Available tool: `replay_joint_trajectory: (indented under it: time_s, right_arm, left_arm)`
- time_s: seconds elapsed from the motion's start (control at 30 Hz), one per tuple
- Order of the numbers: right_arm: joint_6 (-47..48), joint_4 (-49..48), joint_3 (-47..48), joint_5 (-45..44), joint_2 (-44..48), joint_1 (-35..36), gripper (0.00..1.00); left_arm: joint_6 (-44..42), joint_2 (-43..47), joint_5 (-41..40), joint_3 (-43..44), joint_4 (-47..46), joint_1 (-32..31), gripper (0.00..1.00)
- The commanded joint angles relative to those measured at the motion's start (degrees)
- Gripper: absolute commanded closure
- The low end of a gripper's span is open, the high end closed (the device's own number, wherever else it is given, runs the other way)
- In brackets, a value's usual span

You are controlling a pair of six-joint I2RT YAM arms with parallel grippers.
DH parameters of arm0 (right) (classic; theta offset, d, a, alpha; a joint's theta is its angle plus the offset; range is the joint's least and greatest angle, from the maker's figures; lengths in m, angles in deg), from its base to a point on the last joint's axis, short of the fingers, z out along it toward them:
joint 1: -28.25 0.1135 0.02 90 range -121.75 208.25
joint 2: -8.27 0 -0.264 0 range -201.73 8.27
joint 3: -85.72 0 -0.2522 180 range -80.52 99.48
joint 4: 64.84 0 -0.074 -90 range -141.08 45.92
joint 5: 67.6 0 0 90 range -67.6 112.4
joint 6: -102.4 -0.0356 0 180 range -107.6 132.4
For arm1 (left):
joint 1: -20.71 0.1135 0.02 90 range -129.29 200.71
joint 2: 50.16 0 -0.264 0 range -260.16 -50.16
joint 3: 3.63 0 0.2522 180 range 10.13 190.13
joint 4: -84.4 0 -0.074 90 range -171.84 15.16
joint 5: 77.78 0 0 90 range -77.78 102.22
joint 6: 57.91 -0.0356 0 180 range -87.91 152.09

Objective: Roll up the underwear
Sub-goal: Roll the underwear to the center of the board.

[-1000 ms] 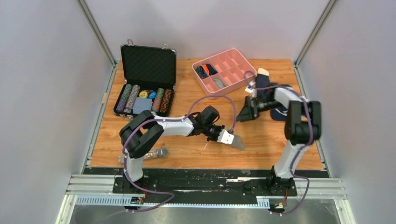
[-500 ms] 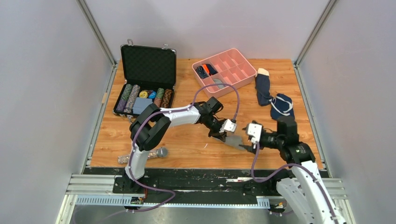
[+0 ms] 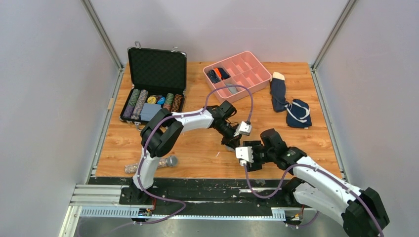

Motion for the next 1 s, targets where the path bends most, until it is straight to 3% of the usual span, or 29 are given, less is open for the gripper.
replay_joint_trajectory:
  time_s: [0.0, 0.27, 0.47, 0.57, 0.73, 0.8, 0.9, 0.97]
  right_arm:
    - [-0.23, -13.30, -0.37, -7.52, -3.20, 2.94, 0.31]
    - [-0.18, -15.94, -2.14, -9.80, -9.80, 5.74, 0.32]
    - [-0.59, -17.07, -1.92, -10.47, -18.04, 5.78, 0.42]
    - [-0.34, -17.41, -2.70, -10.78, -19.46, 5.78, 0.52]
    - [0.46, -14.29, -2.94, -9.13, -21.41, 5.78, 0.85]
    - [0.26, -12.66, -2.26, -8.23, -21.89, 5.78, 0.99]
    - [-2.70, -7.04, 2.29, -4.87, -22.18, 5.05, 1.00]
    - [-5.45, -2.85, 6.69, 0.13, -21.87, 2.92, 1.00]
  left_arm:
    - [4.90, -3.45, -4.00, -3.28, 6.75, -0.84, 0.94]
    - [5.39, -3.67, -2.99, -3.24, 6.99, -0.79, 0.94]
    - [5.70, -4.01, -1.09, -1.80, 8.11, -0.61, 0.93]
    - [5.58, -4.25, 1.22, -1.45, 9.74, 0.05, 0.93]
    - [2.48, -5.79, 8.65, 1.30, 16.21, 1.50, 0.92]
    - [1.82, -5.86, 10.48, 2.22, 17.85, 2.28, 0.87]
    - [6.12, -2.84, 8.85, 1.83, 14.83, 3.28, 0.72]
    - [13.58, 1.20, 5.97, 0.32, 9.03, 4.87, 0.64]
